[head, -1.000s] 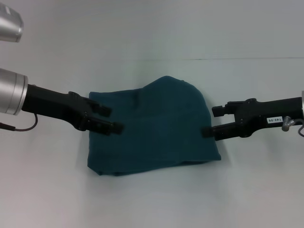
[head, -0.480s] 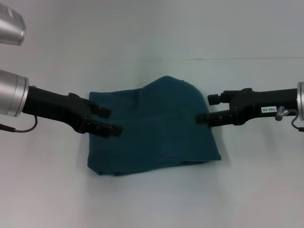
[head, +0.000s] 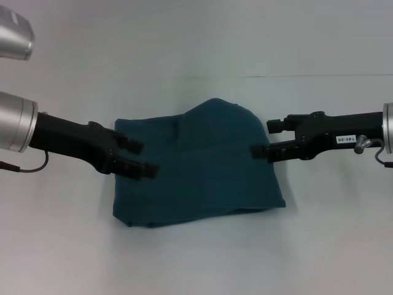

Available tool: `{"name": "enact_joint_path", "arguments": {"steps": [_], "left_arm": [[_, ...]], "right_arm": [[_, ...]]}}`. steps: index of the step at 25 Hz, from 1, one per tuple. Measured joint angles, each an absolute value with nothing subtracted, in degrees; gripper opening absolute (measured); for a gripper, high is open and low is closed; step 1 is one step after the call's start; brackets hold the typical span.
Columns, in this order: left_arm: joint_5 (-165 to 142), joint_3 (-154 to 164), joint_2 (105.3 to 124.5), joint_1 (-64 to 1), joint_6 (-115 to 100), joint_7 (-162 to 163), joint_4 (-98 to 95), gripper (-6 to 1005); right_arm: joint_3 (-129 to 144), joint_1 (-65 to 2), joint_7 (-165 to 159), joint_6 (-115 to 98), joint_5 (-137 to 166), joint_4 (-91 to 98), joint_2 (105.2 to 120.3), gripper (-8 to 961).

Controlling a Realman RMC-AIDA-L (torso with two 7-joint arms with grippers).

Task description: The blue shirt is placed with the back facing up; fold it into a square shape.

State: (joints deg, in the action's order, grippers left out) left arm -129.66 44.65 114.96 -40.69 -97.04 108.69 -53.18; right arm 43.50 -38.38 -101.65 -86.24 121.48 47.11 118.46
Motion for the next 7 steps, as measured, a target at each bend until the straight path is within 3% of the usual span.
{"name": "enact_joint_path", "arguments": {"steps": [7], "left_arm": [[-129.5, 44.9, 114.96, -41.0, -100.2, 107.8, -53.2, 762]], "right_arm": [[43.5, -38.4, -101.4, -85.8, 121.5, 47.0, 118.47, 944]]}}
